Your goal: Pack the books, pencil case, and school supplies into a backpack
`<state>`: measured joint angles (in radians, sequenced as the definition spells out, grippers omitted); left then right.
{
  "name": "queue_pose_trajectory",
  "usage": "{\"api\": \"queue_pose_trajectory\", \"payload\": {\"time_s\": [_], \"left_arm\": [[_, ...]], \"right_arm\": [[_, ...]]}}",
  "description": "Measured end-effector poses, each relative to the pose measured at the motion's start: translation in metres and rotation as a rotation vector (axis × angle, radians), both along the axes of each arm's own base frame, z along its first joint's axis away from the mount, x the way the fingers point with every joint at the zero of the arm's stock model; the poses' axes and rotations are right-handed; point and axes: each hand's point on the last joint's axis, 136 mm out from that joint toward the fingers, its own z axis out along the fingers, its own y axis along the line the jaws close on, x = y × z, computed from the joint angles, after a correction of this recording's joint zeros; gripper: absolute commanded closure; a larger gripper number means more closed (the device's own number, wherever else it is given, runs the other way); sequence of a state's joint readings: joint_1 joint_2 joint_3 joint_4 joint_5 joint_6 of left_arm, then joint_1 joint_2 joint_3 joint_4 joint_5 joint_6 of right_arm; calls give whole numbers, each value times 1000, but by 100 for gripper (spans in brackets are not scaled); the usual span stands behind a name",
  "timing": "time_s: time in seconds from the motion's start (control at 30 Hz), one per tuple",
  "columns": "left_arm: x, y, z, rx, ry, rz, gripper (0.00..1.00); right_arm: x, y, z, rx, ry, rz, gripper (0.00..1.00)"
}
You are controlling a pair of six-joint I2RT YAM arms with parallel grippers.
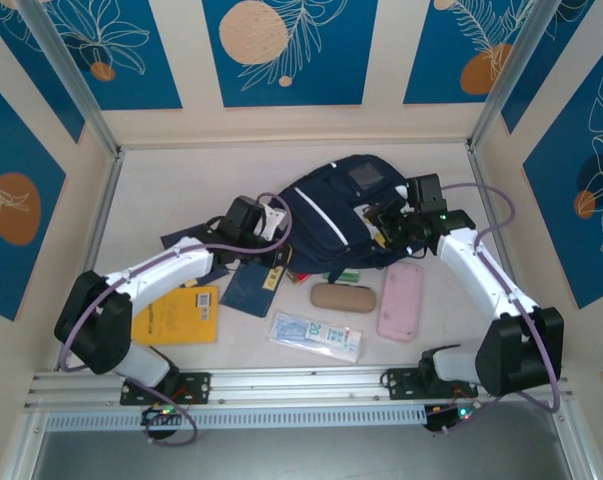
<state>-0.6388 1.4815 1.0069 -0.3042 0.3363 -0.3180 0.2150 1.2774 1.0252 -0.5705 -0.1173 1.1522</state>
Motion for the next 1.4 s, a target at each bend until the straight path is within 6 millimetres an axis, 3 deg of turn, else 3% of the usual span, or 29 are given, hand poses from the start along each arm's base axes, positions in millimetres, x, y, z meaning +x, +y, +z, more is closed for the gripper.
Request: {"api": "queue_pose_trajectory", "payload": {"time_s": [0.1,0.23,0.5,0.8,0.97,1.1,1.17,1.27,1.4], "left_arm": [[-5,1,5,-7,9,3,100],[-10,0,15,-21,-5,-4,100],[-11,-7,29,-33,-29,-18,100],[-13,-14,43,-43,-52,-32,100],[-17,-14,46,-41,-57,-35,100],[-21,-14,57,-54,-82,-36,100],[-22,-12,58,-49,-89,-30,100],[-23,-7,60,-41,-104,-20,100],[-30,-6,79,-75,-142,-29,100]], "right_arm": [[-13,23,9,64,11,51,38],[-33,54,-2,166,95,93,31],[-59,106,-23,308,266,90,30],[-58,119,-26,362,288,43,31],[-54,113,-31,340,283,-1,49],[-49,106,-34,319,264,-29,86],[-45,100,-34,295,239,-37,100],[-38,89,-34,231,197,-37,100],[-19,83,-23,150,110,25,100]]}}
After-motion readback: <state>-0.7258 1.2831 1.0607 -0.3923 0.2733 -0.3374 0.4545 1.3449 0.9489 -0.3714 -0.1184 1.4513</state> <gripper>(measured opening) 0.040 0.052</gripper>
